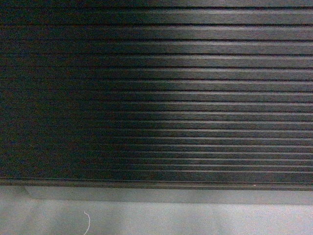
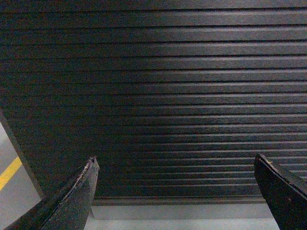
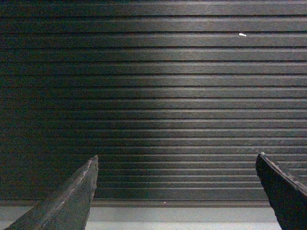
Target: Place dark red mango on scale at checkout
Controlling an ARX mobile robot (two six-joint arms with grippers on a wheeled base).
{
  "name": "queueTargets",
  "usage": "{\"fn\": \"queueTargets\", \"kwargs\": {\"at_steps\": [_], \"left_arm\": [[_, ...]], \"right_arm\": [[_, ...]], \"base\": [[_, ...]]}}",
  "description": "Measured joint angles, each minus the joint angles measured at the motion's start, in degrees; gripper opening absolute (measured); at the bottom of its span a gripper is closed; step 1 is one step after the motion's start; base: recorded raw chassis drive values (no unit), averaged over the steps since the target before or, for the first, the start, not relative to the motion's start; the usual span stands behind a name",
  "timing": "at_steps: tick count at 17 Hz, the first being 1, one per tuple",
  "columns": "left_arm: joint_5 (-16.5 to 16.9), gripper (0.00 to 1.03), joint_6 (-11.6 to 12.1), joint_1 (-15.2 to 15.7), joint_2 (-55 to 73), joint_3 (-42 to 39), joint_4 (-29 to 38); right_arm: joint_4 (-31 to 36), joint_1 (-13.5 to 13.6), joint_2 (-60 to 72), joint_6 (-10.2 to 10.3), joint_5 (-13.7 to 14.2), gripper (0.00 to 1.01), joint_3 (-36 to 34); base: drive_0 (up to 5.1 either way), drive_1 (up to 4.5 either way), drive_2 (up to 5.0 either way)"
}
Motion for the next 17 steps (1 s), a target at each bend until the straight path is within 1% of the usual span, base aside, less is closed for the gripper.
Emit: {"fn": "queueTargets", "kwargs": {"at_steps": [17], "left_arm": [[0.02,0.98,-0.02,0.0,0.0,0.0,-0.09]], "right_arm": [[-0.09,0.0,0.0,0.0,0.04,0.98,0.0]], "base": [[0.0,0.0,0.0]]}}
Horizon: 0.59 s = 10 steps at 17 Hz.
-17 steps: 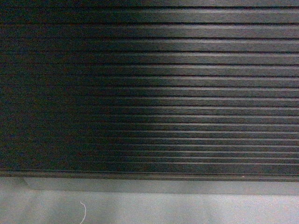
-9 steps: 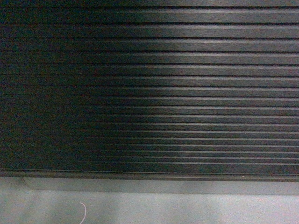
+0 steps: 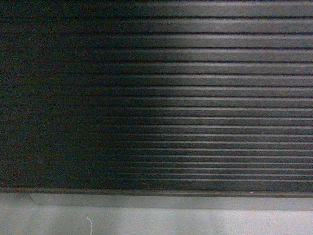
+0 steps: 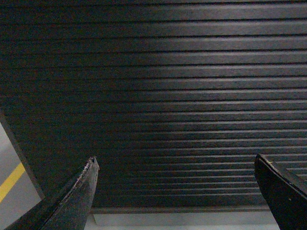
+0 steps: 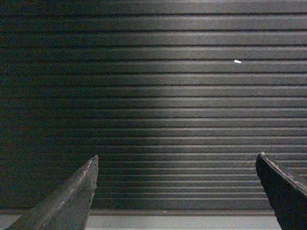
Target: Place dark red mango on scale at checkout
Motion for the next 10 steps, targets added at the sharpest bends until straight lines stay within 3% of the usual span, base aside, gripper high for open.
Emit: {"fn": "queueTargets", "kwargs": {"at_steps": [10], "left_arm": [[-0.02,0.98,0.0,0.0,0.0,0.0,0.09]], "right_arm": [[0.13,0.0,0.0,0.02,-0.07,0.98,0.0]], "base": [[0.0,0.0,0.0]]}}
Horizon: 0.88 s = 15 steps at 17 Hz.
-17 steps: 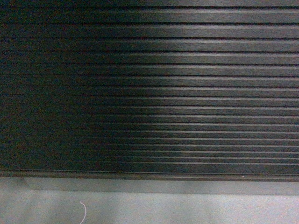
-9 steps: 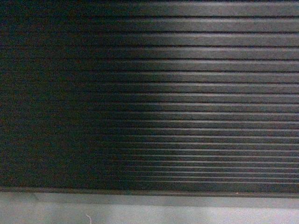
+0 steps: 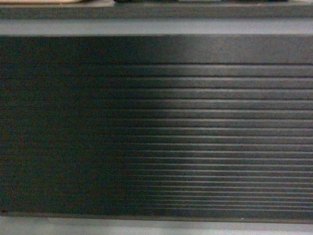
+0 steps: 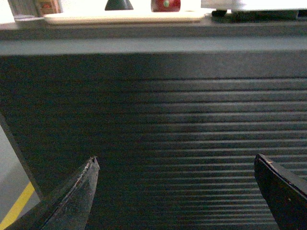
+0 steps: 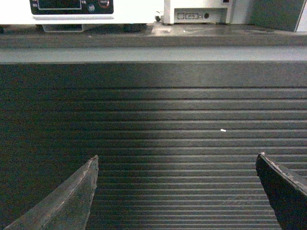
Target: Place dark red mango on scale at checkout
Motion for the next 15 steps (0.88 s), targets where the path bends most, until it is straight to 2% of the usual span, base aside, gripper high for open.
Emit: {"fn": "queueTargets", "kwargs": {"at_steps": [15], "left_arm": [[0.0,0.98,0.0,0.0,0.0,0.0,0.22]], "right_arm": [[0.26,0.0,0.0,-0.02,0.02,0.98,0.0]], "base": [[0.0,0.0,0.0]]}}
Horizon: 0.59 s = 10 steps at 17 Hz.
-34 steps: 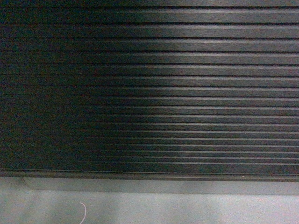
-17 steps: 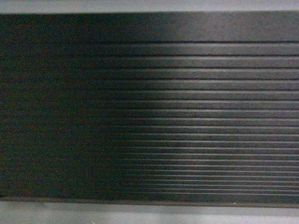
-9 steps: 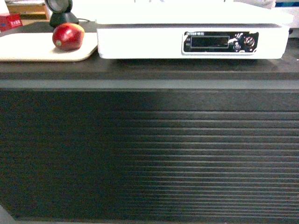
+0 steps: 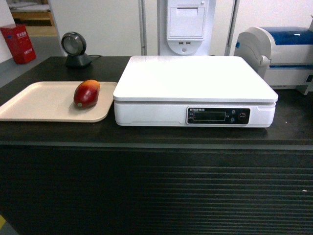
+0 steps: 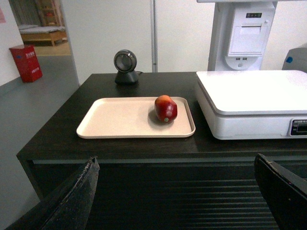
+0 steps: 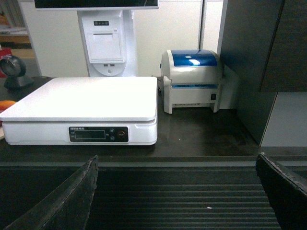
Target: Place dark red mango on scale at checkout
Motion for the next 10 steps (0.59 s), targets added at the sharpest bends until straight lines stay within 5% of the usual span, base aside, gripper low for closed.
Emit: {"fn": "queueTargets", "kwargs": {"at_steps": [10], "left_arm": [[0.02,0.98,0.0,0.0,0.0,0.0,-0.2]], "right_arm": [[-0.28,0.0,0.0,0.0,0.0,0.98,0.0]], "base": [[0.0,0.0,0.0]]}}
